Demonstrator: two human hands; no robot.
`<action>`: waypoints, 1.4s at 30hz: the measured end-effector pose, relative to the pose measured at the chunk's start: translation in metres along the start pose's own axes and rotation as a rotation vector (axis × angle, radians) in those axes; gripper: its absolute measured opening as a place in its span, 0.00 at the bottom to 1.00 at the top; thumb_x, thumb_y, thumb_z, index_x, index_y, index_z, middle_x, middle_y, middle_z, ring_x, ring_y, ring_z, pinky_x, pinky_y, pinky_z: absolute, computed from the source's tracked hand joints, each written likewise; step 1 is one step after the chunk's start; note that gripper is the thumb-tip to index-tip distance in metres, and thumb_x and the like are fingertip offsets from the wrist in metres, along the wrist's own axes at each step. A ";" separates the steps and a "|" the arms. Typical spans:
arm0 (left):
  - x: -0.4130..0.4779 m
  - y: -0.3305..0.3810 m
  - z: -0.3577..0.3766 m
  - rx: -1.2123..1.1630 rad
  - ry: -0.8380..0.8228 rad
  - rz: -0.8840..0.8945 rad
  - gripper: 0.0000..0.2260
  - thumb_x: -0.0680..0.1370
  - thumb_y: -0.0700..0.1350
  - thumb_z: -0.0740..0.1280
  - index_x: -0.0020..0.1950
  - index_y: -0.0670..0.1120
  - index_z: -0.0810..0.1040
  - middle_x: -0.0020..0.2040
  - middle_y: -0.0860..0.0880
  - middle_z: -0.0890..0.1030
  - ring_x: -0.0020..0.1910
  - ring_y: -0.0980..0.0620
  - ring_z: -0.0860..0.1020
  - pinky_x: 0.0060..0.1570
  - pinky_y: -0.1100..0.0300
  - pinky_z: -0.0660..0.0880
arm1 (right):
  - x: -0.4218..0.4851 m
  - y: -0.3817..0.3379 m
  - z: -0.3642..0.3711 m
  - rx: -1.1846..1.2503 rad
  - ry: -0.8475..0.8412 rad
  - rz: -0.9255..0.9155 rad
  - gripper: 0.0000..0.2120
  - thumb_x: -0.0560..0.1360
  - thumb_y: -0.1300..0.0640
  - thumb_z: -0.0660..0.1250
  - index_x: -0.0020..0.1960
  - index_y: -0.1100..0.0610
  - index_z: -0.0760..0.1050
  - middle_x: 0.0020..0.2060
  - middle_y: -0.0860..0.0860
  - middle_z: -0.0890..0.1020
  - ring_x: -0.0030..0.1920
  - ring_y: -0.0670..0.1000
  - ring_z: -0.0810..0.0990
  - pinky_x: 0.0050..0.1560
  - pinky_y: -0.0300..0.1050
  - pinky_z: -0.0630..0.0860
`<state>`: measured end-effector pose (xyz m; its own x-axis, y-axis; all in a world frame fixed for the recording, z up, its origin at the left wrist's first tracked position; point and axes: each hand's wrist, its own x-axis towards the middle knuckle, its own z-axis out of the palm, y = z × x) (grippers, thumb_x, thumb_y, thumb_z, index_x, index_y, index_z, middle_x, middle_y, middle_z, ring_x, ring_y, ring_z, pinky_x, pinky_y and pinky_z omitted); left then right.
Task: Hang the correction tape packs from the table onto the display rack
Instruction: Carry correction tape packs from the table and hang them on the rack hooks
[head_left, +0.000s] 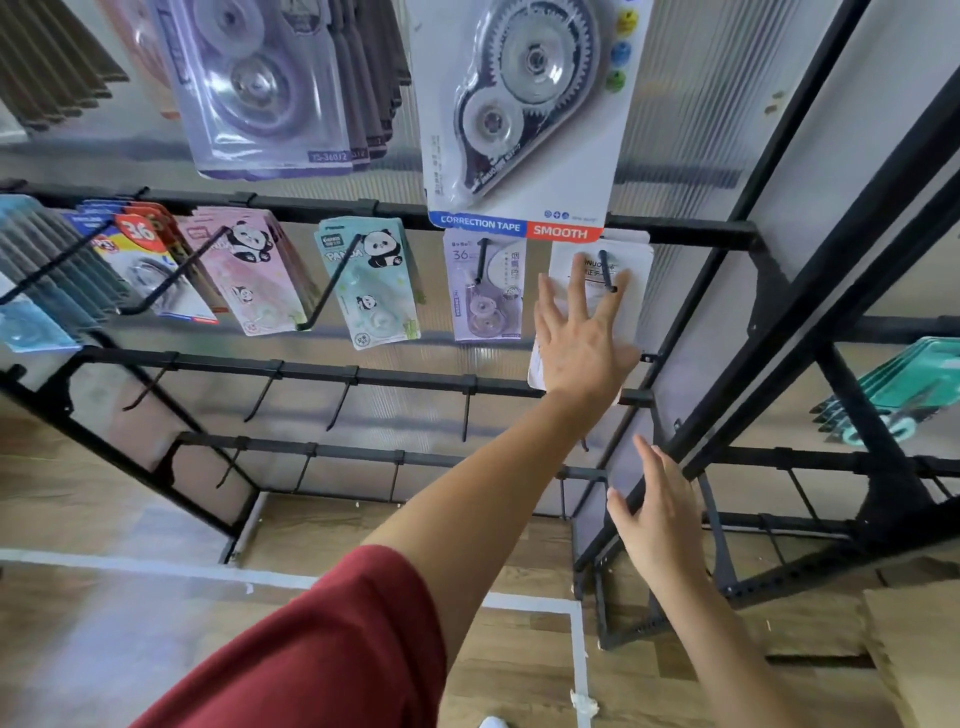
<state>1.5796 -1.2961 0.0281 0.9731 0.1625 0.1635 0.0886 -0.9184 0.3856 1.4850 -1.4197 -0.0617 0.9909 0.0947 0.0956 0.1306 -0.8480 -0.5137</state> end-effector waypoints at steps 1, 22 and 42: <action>0.004 0.000 0.000 0.009 -0.007 -0.003 0.35 0.78 0.55 0.63 0.78 0.59 0.45 0.78 0.48 0.35 0.74 0.36 0.34 0.64 0.47 0.29 | 0.000 -0.001 0.000 0.014 0.003 -0.001 0.31 0.73 0.59 0.71 0.72 0.60 0.64 0.69 0.61 0.70 0.68 0.62 0.69 0.66 0.60 0.67; -0.110 -0.113 0.006 0.088 -0.136 -0.059 0.37 0.78 0.56 0.63 0.78 0.54 0.41 0.78 0.46 0.38 0.77 0.43 0.38 0.73 0.49 0.37 | -0.049 -0.041 0.015 0.038 -0.125 -0.179 0.31 0.74 0.57 0.69 0.74 0.58 0.62 0.70 0.60 0.68 0.69 0.59 0.68 0.67 0.60 0.68; -0.625 -0.331 -0.113 0.044 -0.006 -1.010 0.35 0.77 0.55 0.64 0.78 0.55 0.48 0.79 0.47 0.43 0.77 0.44 0.43 0.74 0.49 0.41 | -0.377 -0.257 0.149 -0.007 -0.840 -0.784 0.30 0.76 0.55 0.65 0.75 0.53 0.59 0.73 0.57 0.62 0.73 0.55 0.60 0.70 0.47 0.55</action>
<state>0.9177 -1.0526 -0.0994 0.4391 0.8696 -0.2256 0.8792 -0.3642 0.3073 1.0829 -1.1600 -0.0924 0.3464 0.9134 -0.2136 0.7234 -0.4051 -0.5591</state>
